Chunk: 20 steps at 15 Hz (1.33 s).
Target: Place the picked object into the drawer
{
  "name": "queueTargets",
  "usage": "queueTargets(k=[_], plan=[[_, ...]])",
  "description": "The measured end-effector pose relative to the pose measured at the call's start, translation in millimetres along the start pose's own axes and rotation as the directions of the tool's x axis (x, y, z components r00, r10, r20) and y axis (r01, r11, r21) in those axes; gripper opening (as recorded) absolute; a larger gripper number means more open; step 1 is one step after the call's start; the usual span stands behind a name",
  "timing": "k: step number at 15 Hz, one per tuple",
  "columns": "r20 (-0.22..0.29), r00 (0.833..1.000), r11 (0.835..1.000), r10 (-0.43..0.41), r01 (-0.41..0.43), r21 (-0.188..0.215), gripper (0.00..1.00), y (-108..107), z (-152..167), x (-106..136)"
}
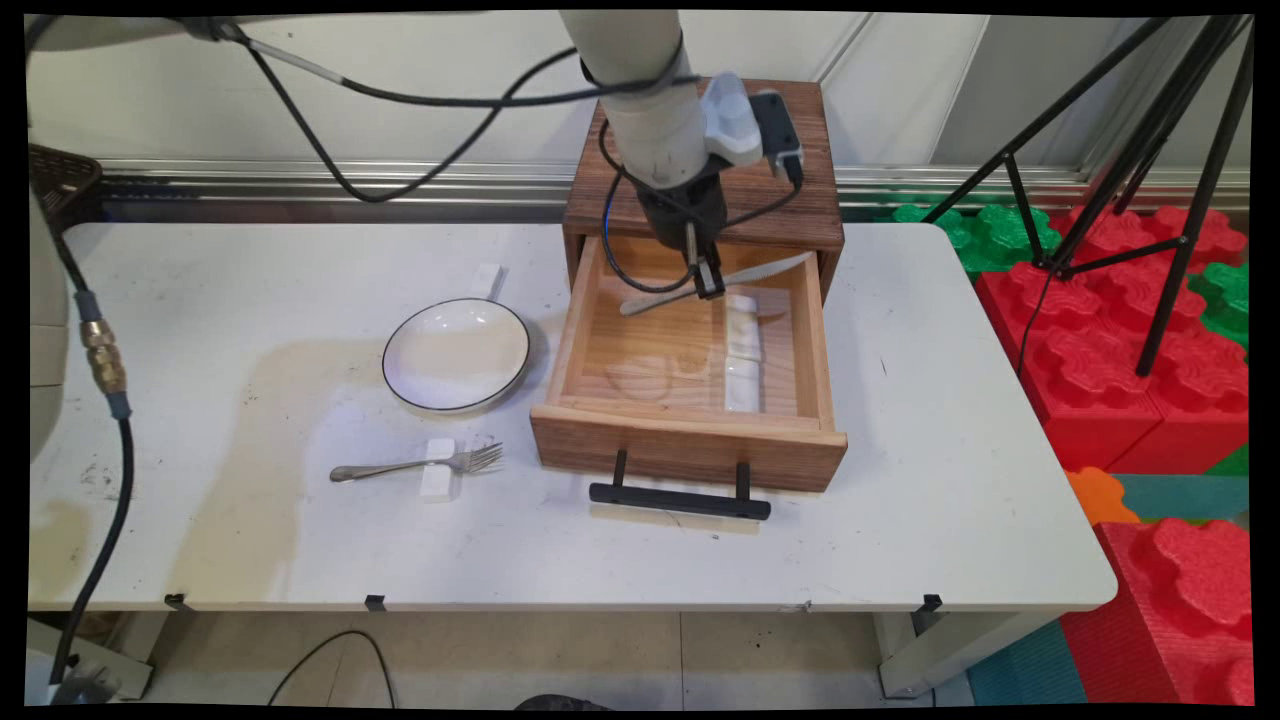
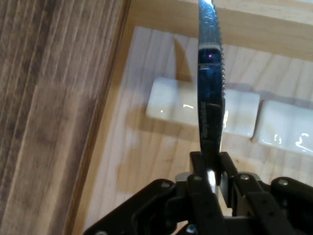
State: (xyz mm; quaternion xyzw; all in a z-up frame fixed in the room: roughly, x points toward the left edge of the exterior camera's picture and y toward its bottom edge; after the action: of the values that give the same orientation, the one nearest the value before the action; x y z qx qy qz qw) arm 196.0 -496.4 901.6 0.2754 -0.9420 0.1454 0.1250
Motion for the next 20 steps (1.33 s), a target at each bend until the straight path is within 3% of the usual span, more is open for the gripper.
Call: queueTargets(k=[9, 17, 18, 20], plan=[[0.044, 0.999, 1.000, 0.022, -0.021, -0.020, 0.00, 0, 48, -7], [0.055, 0.998, 0.999, 0.038, -0.036, -0.027, 0.00, 0, 70, -10], [0.055, 0.998, 0.999, 0.039, -0.038, -0.028, 1.00, 0, 71, -10], [0.054, 0.998, 0.999, 0.042, -0.040, -0.029, 1.00, 0, 74, -11]])
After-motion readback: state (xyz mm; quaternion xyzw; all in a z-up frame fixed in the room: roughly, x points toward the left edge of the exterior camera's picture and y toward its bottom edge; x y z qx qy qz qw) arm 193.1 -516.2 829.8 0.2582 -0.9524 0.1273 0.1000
